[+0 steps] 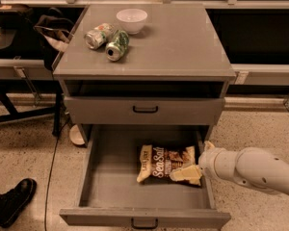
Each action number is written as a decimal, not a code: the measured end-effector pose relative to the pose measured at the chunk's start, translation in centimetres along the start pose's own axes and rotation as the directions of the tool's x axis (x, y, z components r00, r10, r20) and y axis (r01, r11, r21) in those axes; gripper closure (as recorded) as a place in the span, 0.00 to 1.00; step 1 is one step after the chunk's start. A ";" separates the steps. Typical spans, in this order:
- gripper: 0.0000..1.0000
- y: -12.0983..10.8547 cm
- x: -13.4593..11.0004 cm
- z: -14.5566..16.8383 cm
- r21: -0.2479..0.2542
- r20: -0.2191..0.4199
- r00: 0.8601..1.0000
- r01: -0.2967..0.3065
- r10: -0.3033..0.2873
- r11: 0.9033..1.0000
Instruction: Pick brown chip bag from middle drawer and place on counter
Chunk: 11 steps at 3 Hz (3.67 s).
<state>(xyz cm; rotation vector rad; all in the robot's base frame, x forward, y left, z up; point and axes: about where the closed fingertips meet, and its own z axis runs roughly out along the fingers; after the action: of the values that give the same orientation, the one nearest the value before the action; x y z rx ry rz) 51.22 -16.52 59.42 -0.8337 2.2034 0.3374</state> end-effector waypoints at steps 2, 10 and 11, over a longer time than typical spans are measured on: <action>0.00 0.7 1.9 6.6 -0.003 -0.078 0.997 0.011 -0.011 1.000; 0.19 -2.0 4.4 20.5 -0.285 0.045 0.999 0.019 -0.006 0.958; 0.42 -2.0 4.4 20.6 -0.285 0.045 0.999 0.019 -0.006 0.958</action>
Offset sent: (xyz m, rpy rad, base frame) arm 0.0417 0.0526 -0.0978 -0.1084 0.0957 0.0240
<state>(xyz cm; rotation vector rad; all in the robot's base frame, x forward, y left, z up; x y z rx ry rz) 61.66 -10.43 42.11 -0.9837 2.1365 0.6737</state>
